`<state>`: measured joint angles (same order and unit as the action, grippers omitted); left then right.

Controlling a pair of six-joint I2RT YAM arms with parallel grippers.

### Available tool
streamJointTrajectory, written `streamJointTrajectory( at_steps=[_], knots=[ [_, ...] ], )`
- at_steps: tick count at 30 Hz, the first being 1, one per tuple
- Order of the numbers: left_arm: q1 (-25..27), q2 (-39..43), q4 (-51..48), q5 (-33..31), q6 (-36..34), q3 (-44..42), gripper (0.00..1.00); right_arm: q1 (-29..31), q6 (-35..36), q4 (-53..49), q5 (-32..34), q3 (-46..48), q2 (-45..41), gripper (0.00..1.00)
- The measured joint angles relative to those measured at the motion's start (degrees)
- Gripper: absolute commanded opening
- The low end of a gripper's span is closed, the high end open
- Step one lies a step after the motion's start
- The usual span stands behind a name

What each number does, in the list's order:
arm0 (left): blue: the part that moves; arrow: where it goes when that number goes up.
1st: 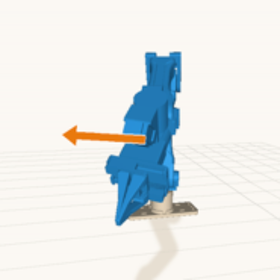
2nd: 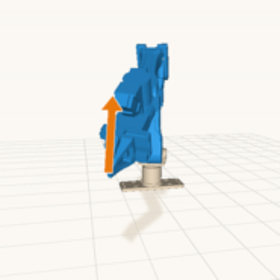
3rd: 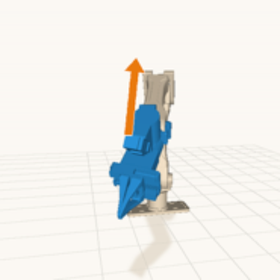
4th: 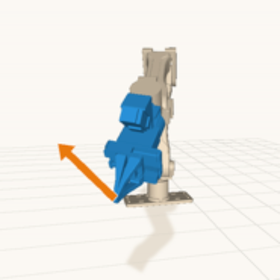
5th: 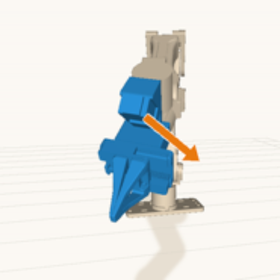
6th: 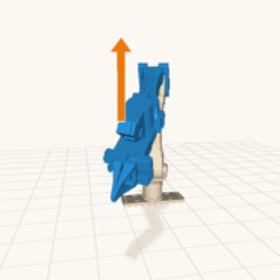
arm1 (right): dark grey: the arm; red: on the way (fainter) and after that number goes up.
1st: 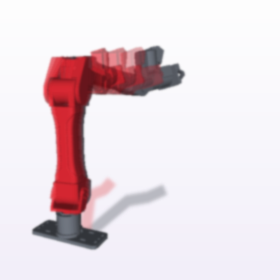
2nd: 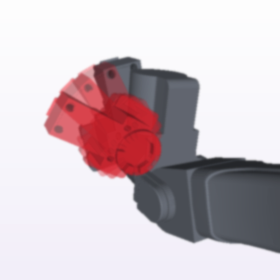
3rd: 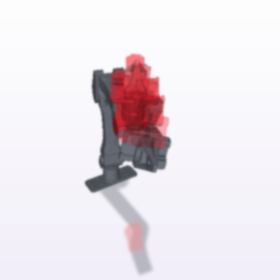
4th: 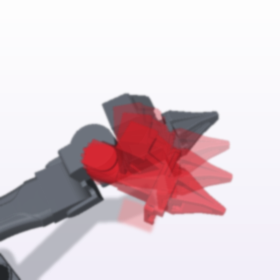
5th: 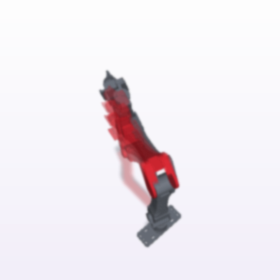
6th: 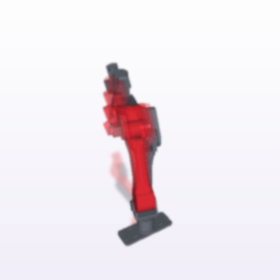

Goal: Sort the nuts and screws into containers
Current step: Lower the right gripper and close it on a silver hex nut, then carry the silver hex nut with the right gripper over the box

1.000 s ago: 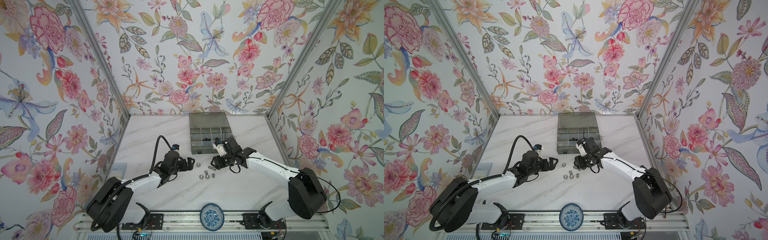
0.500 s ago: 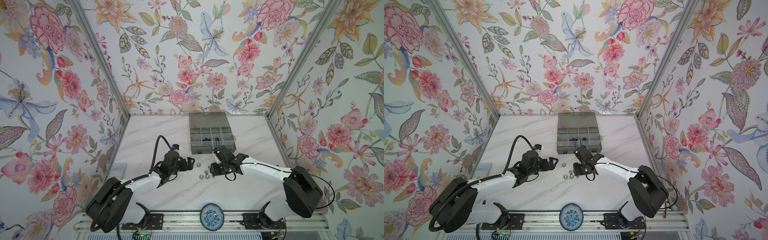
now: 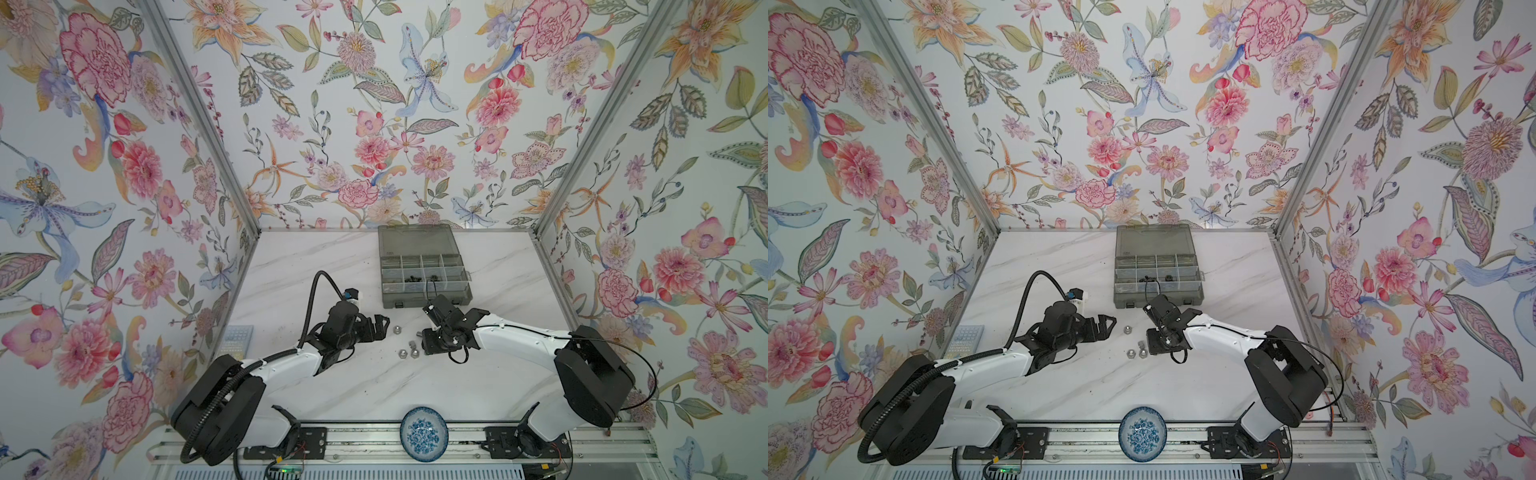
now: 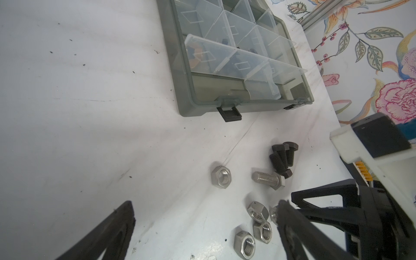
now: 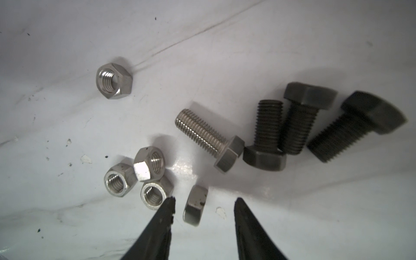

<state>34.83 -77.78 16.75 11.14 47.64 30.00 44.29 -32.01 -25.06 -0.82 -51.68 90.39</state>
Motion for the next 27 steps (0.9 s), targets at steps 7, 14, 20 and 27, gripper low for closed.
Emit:
streamJointTrajectory(
  at_steps=[7, 14, 20, 27],
  knots=[
    [0.0, 0.0, 0.0, 0.0, 0.0, 0.0, 0.99, 0.5, 0.0, 0.0, 0.0, 0.0, 2.2, 0.41],
    [0.0, 0.0, 0.1, 0.0, 0.0, -0.6, 0.99, 0.7, 0.1, 0.0, 0.0, -0.1, 3.1, 0.3],
    [0.0, 0.0, 0.1, 0.0, 0.0, -0.8, 1.0, 0.7, 0.2, 0.0, 0.0, -0.1, 3.3, 0.26],
    [0.0, 0.0, 0.1, 0.0, 0.0, -0.8, 0.99, 0.7, 0.5, 0.0, 0.0, -0.1, 3.6, 0.14]
  ],
)
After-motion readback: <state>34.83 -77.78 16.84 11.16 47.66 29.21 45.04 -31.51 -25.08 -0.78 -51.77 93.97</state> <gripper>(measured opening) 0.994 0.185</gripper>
